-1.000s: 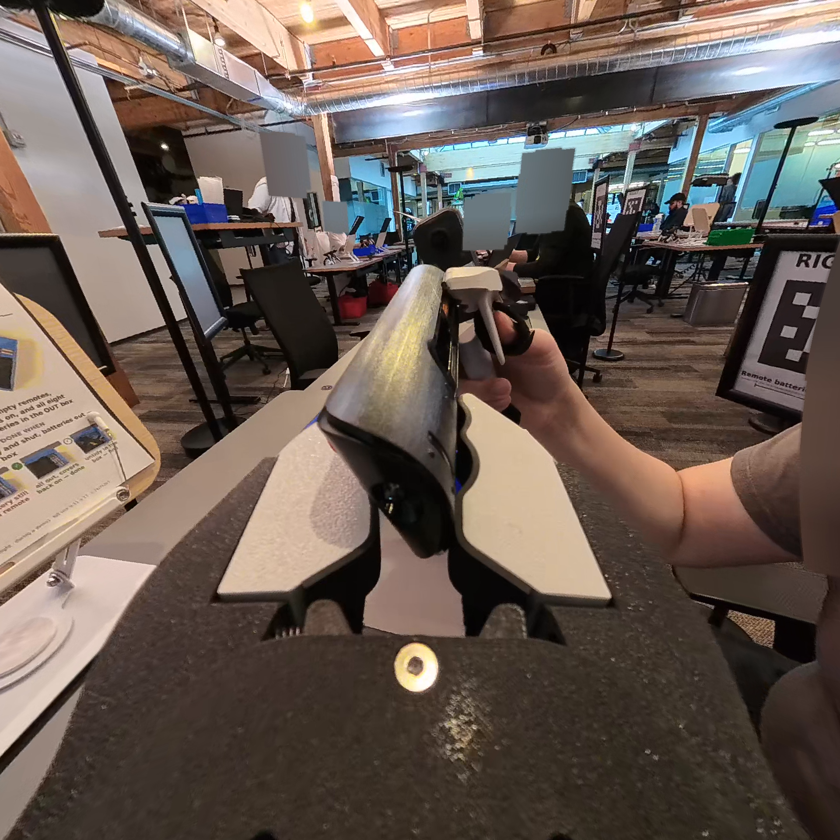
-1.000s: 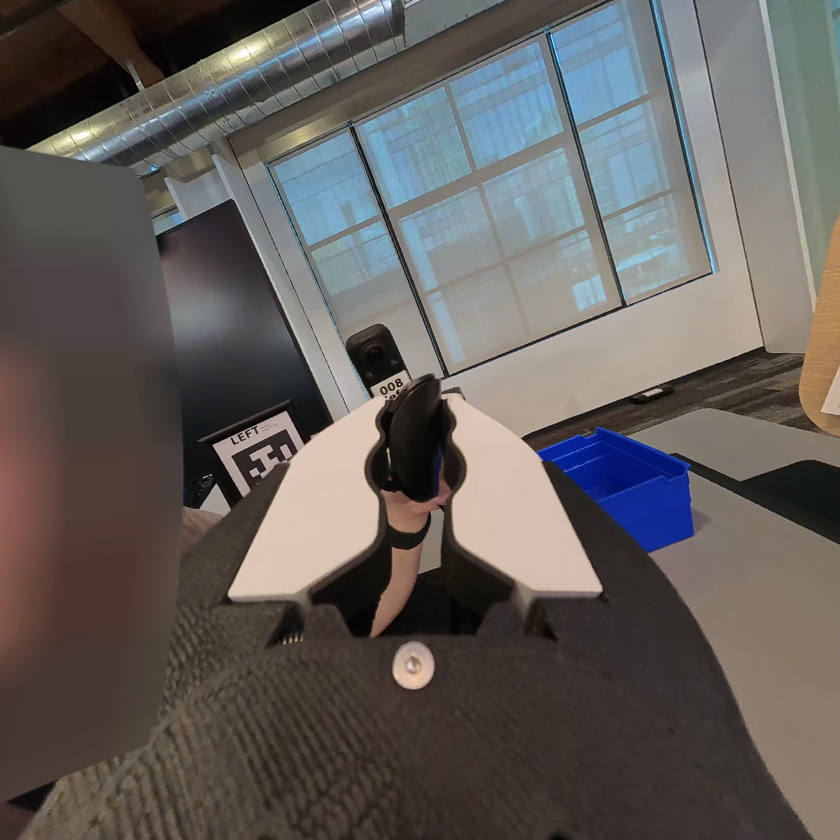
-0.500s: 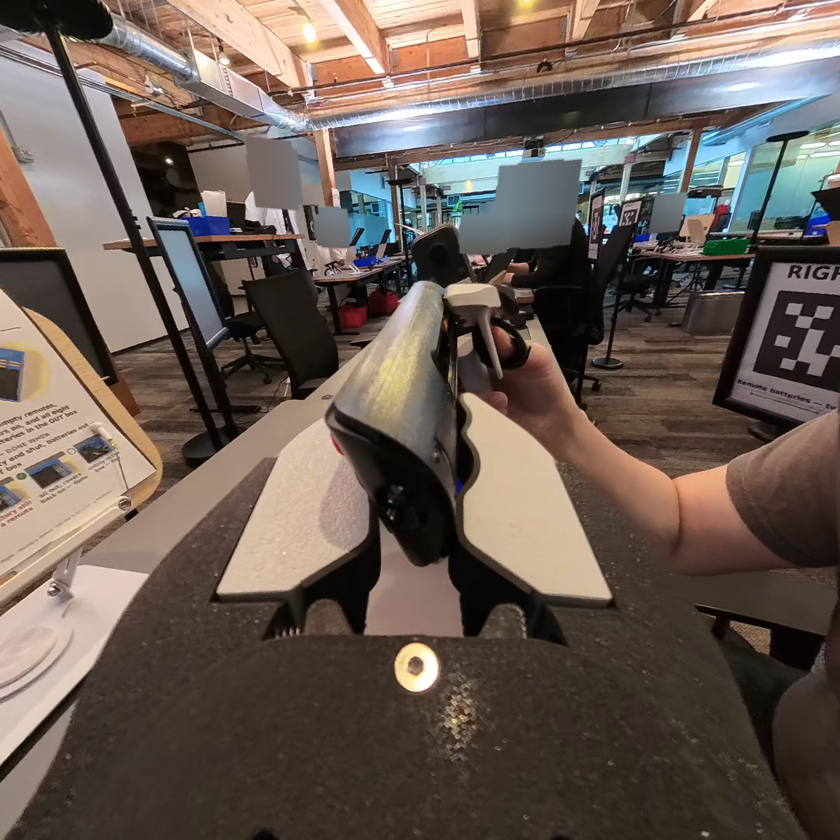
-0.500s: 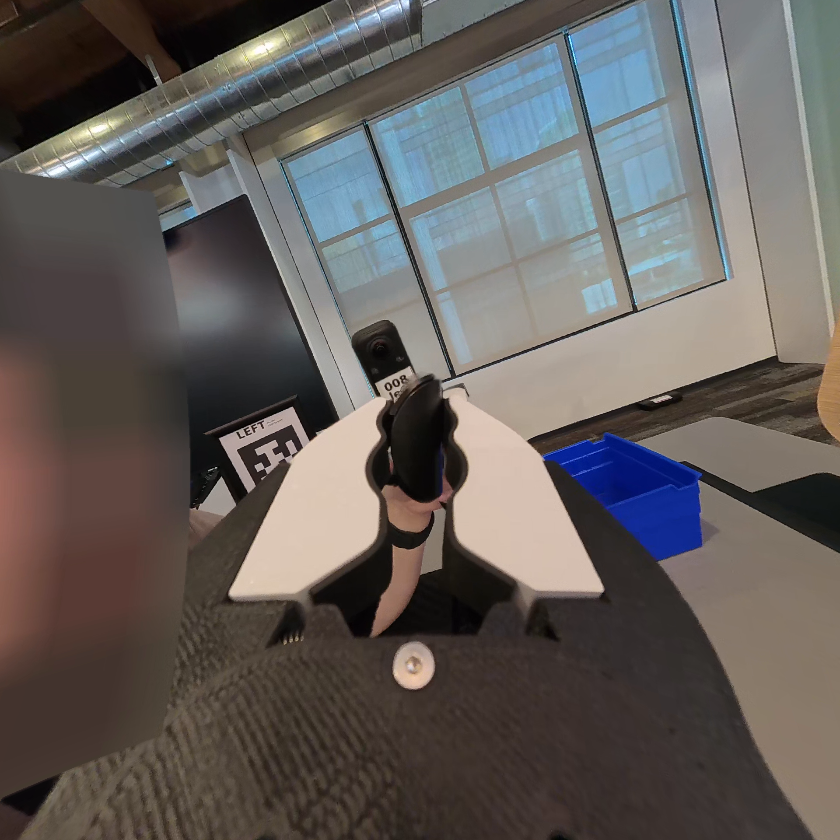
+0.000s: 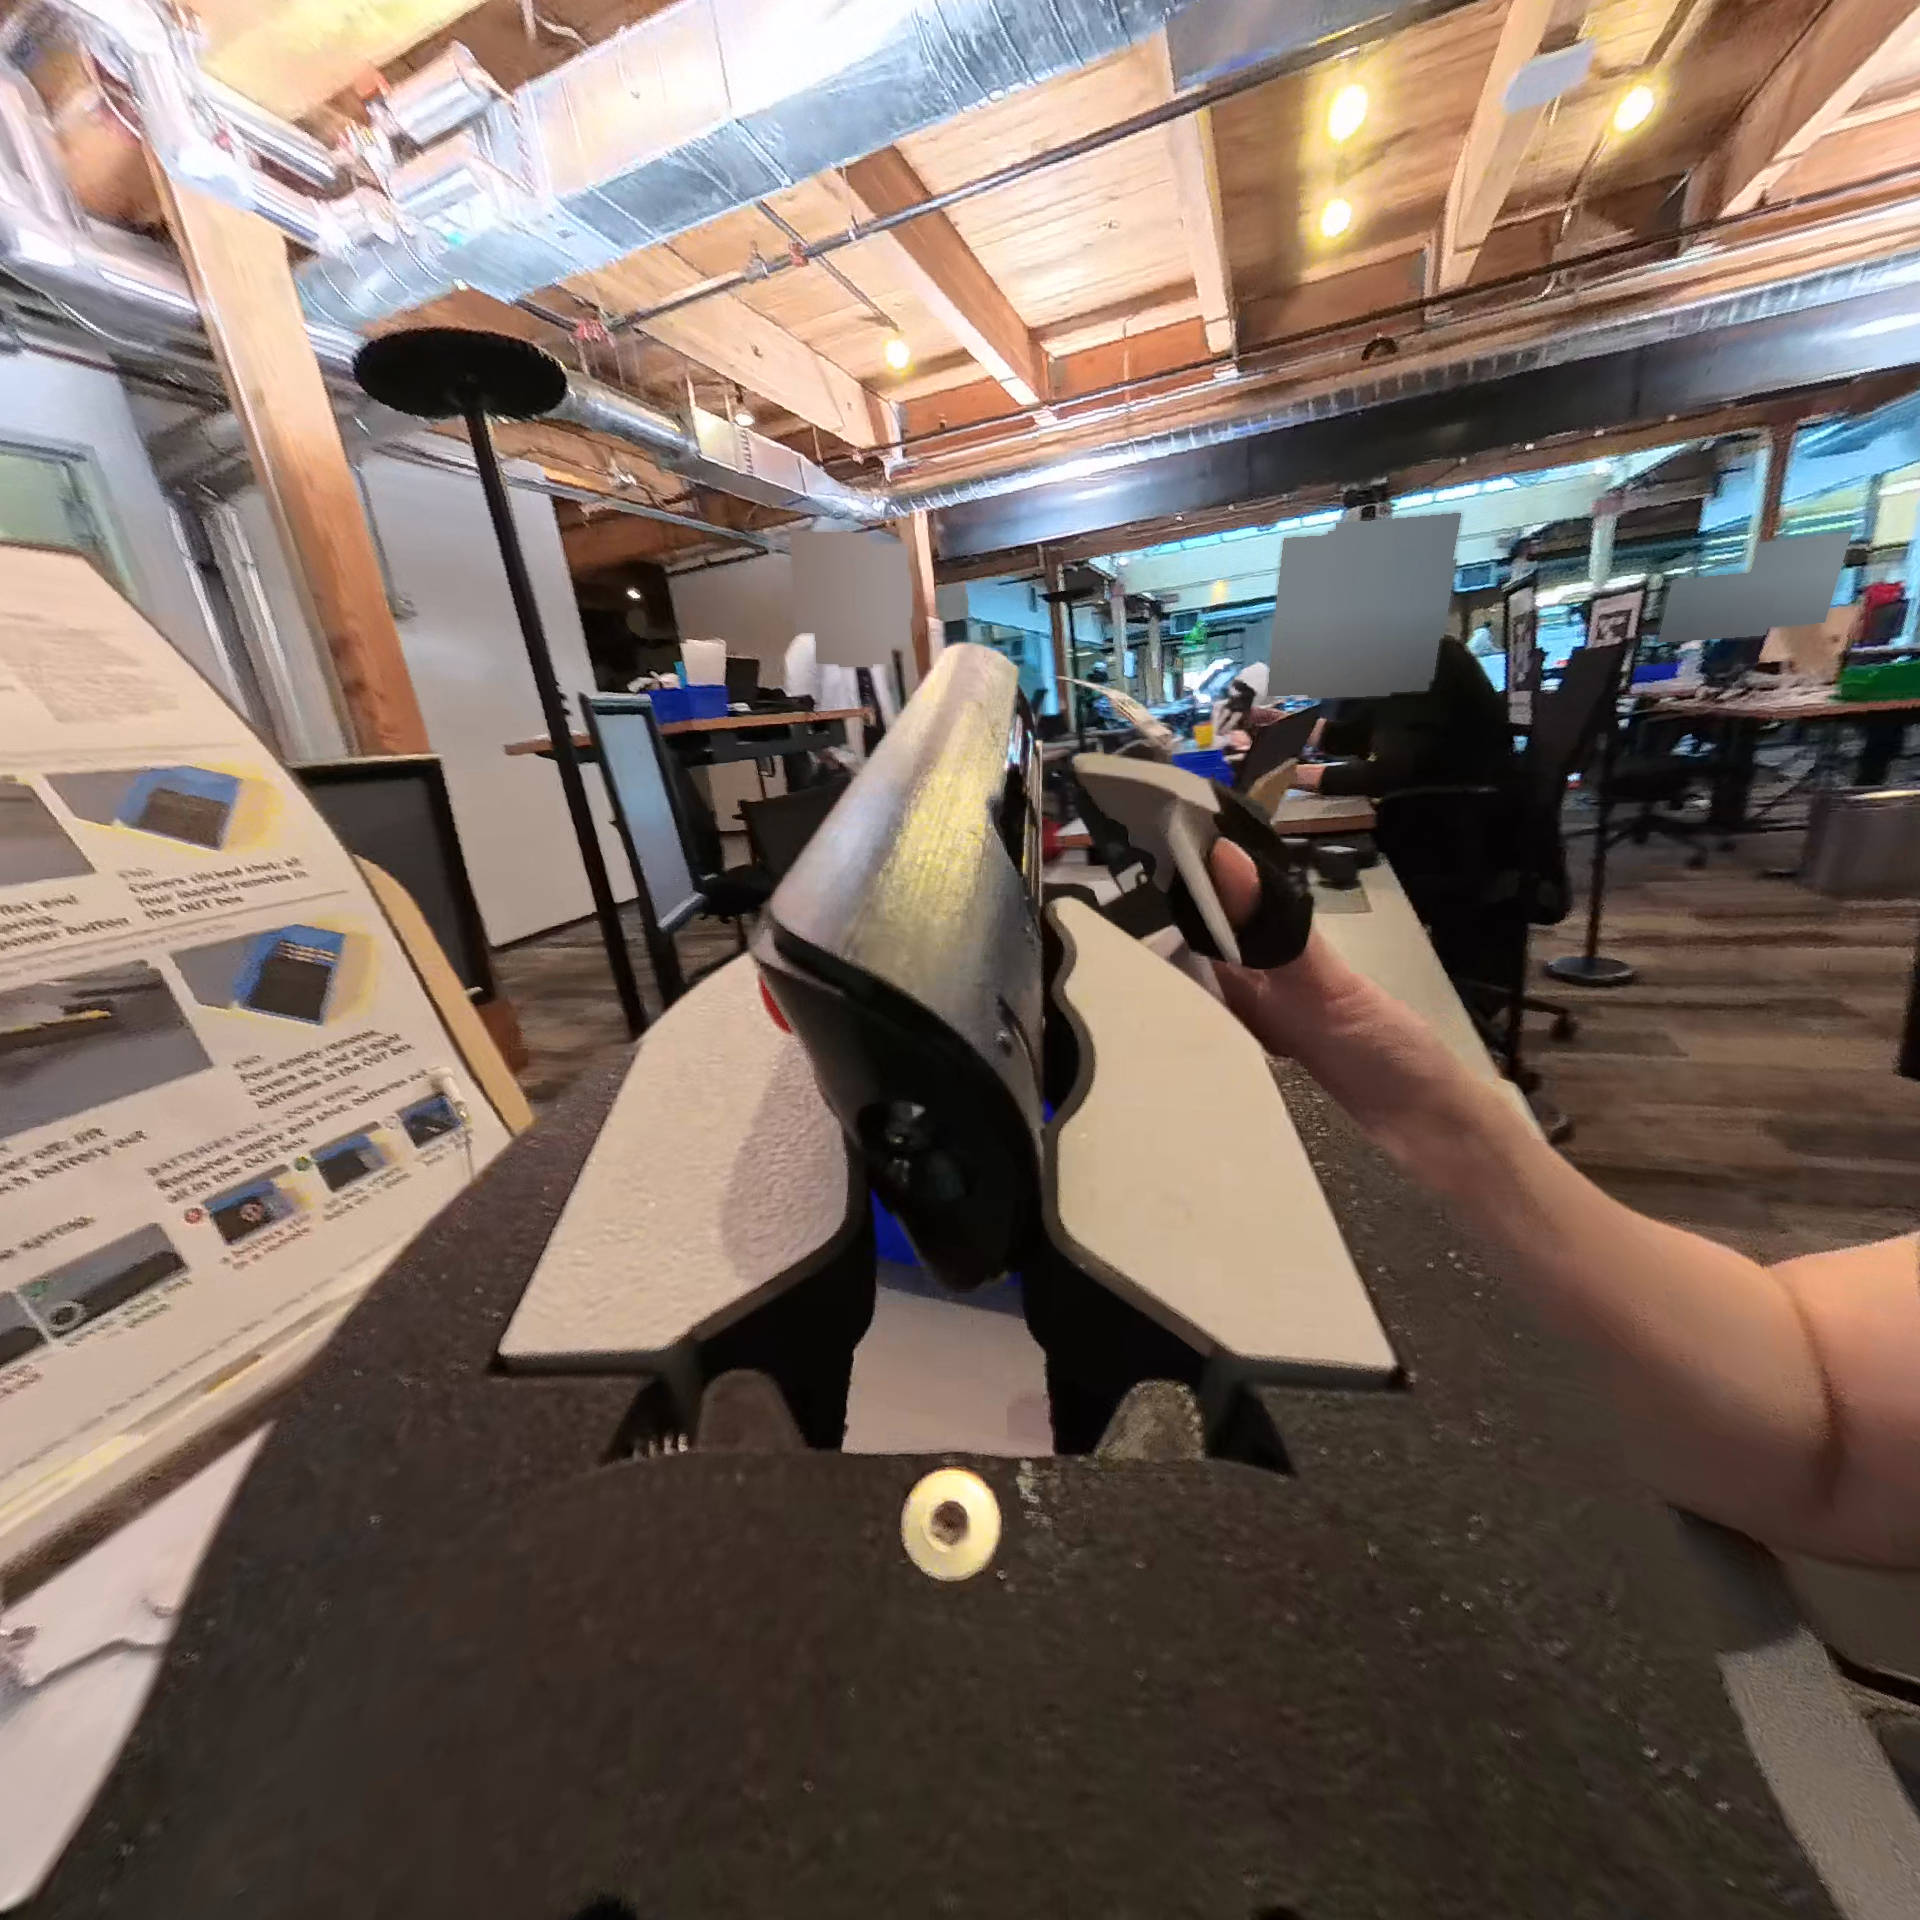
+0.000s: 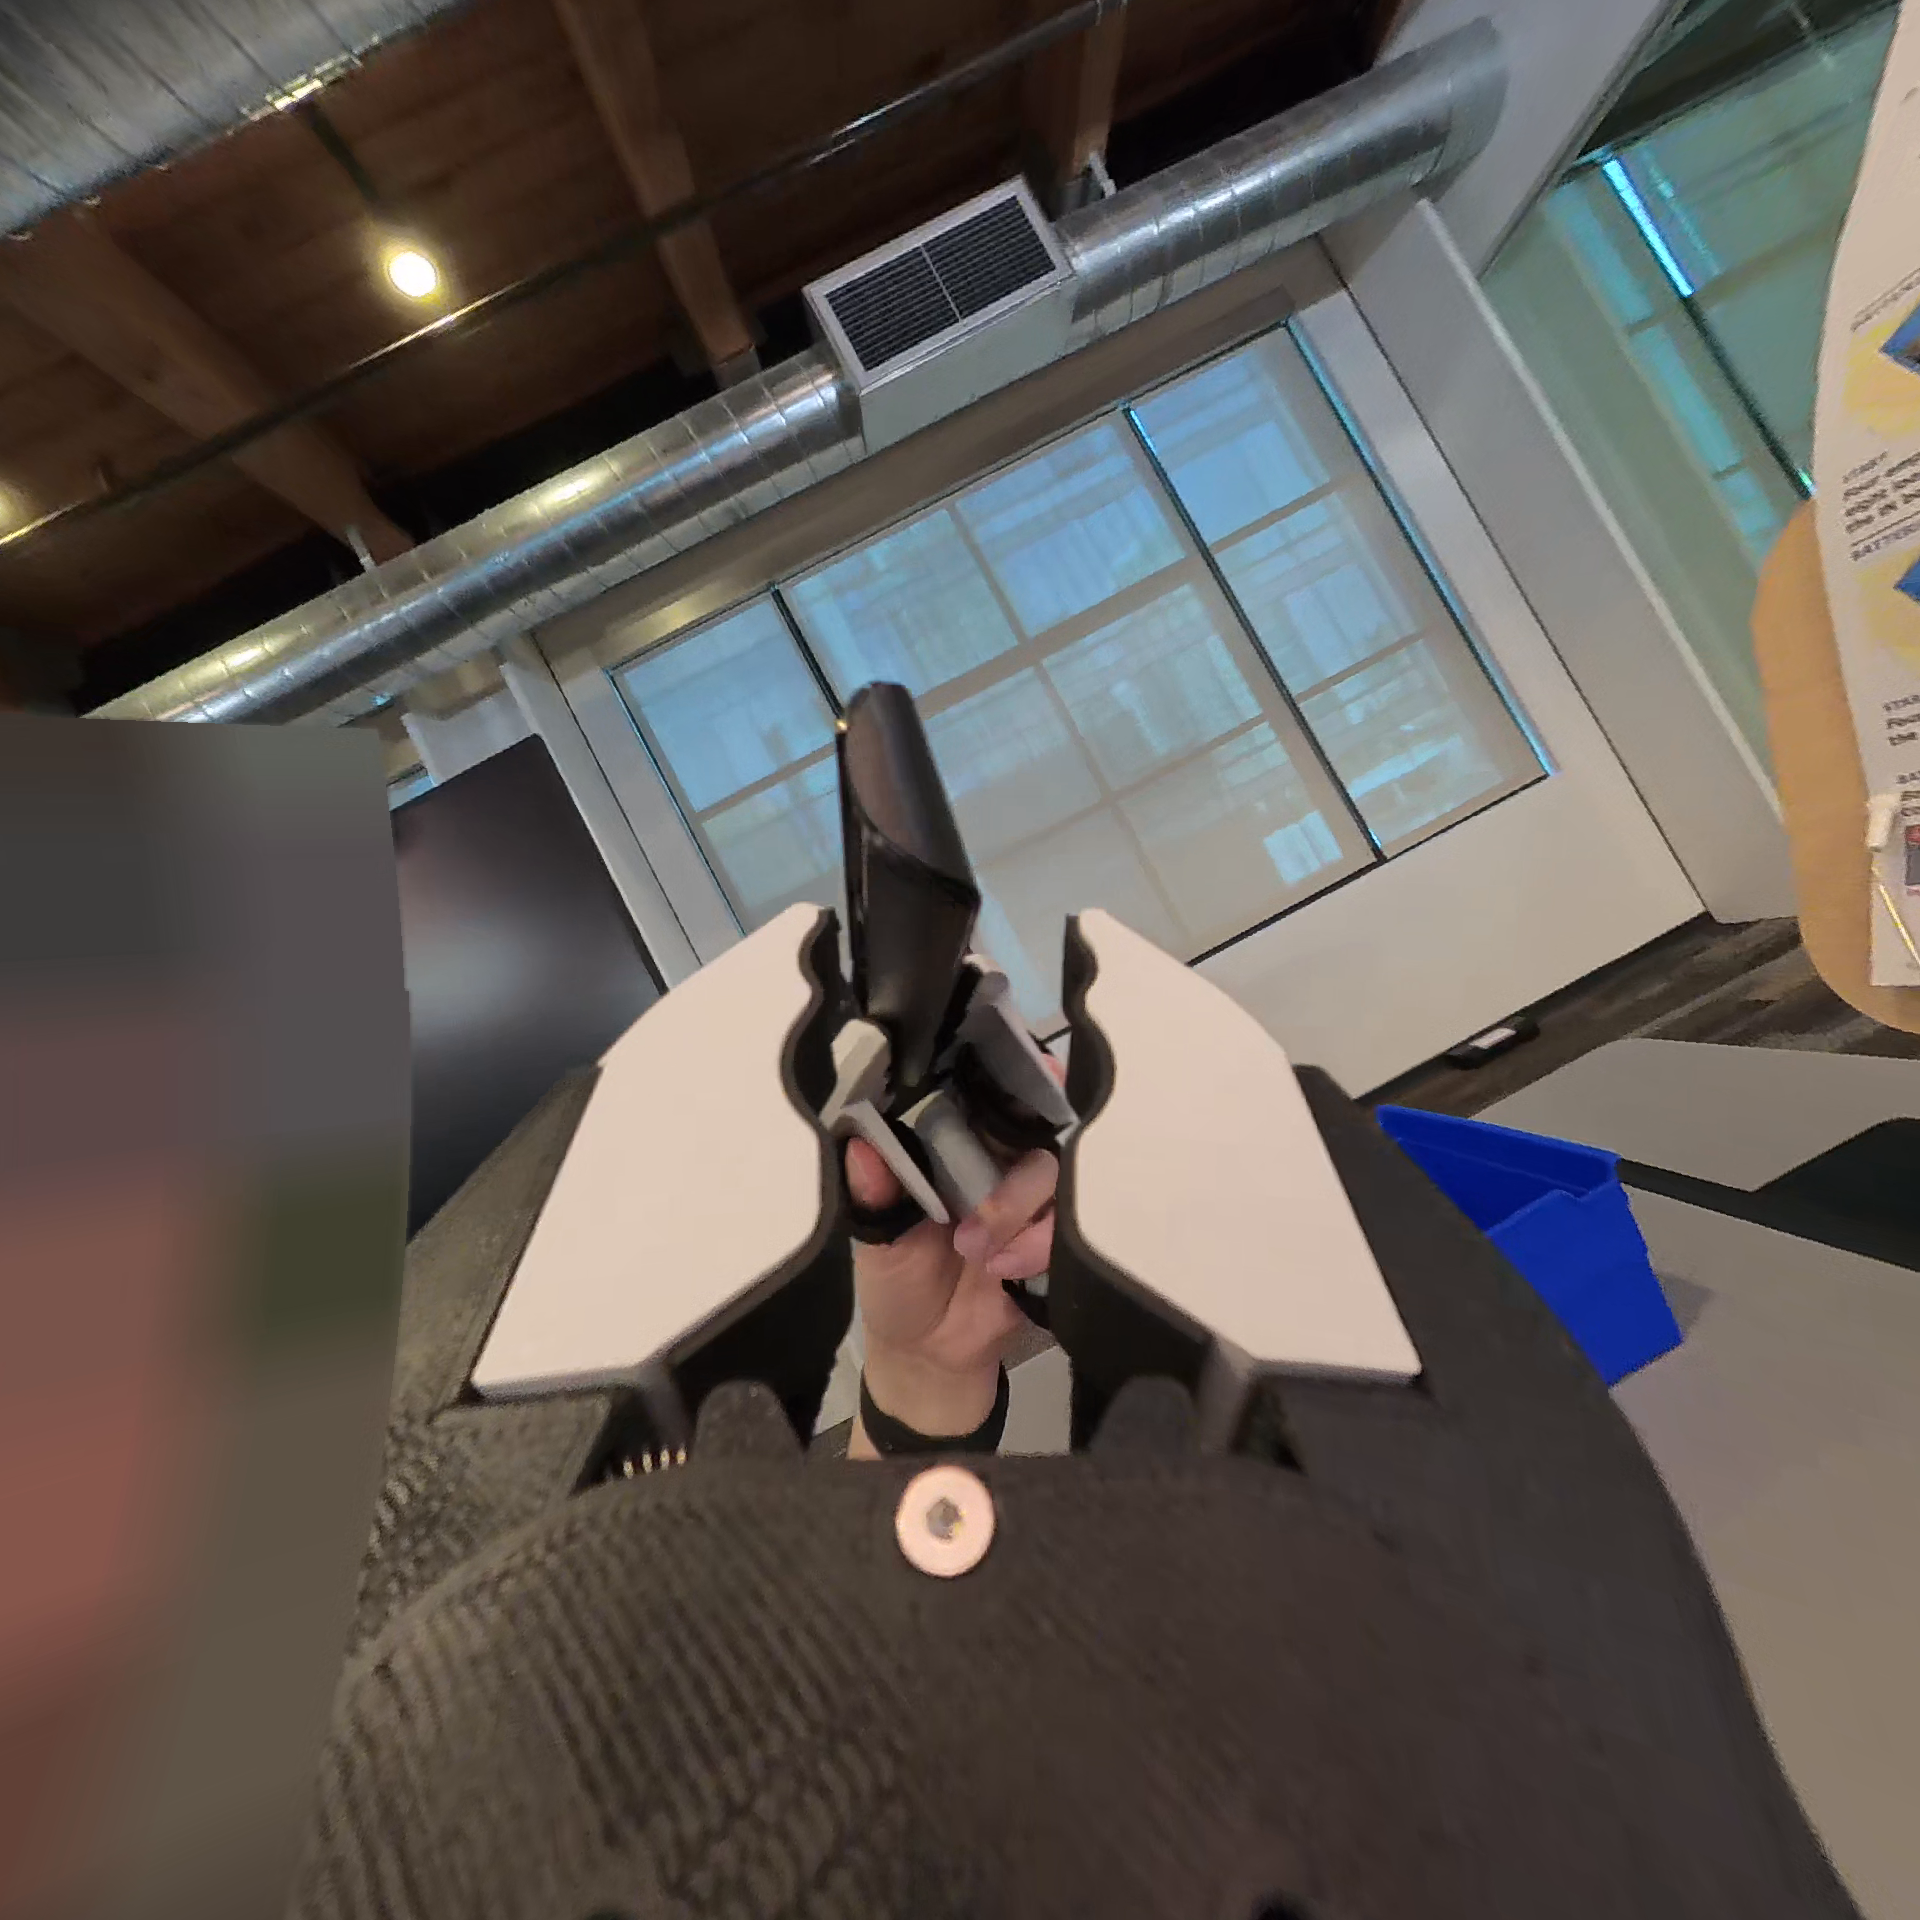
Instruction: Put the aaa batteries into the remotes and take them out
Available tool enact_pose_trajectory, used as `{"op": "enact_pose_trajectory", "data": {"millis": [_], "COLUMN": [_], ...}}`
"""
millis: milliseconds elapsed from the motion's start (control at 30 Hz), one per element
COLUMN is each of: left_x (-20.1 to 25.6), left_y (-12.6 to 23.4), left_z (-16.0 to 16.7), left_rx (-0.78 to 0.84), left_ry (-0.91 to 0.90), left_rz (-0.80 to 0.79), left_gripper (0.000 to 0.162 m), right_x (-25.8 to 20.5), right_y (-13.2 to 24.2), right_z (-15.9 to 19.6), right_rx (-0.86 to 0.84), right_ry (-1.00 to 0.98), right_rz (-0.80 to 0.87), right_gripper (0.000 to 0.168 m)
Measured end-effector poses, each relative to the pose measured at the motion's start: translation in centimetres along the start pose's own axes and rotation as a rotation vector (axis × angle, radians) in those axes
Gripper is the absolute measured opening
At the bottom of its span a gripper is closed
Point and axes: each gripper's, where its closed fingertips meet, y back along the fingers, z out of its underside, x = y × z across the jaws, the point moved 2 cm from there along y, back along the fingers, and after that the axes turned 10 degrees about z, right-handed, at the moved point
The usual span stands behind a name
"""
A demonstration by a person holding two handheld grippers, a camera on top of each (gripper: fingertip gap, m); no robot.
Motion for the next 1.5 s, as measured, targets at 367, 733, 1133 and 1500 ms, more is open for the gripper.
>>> {"op": "enact_pose_trajectory", "data": {"millis": [367,733,1133,1500], "left_x": [1.0,1.7,1.8,2.0], "left_y": [-1.4,-2.4,-2.5,-2.6], "left_z": [1.2,2.0,2.1,2.1], "left_rx": [-0.126,-0.119,-0.112,-0.131], "left_ry": [-0.267,-0.231,-0.195,-0.215], "left_rz": [-0.143,-0.134,-0.136,-0.139], "left_gripper": [0.030,0.030,0.030,0.031], "right_x": [0.4,-0.2,-0.7,-0.8], "right_y": [0.5,0.8,0.8,1.0], "right_z": [-0.3,-1.0,-1.2,-1.2], "right_rx": [0.044,0.096,0.074,0.056], "right_ry": [0.009,-0.002,0.057,0.099], "right_rz": [0.066,0.032,0.028,0.057], "right_gripper": [0.041,0.037,0.035,0.034]}}
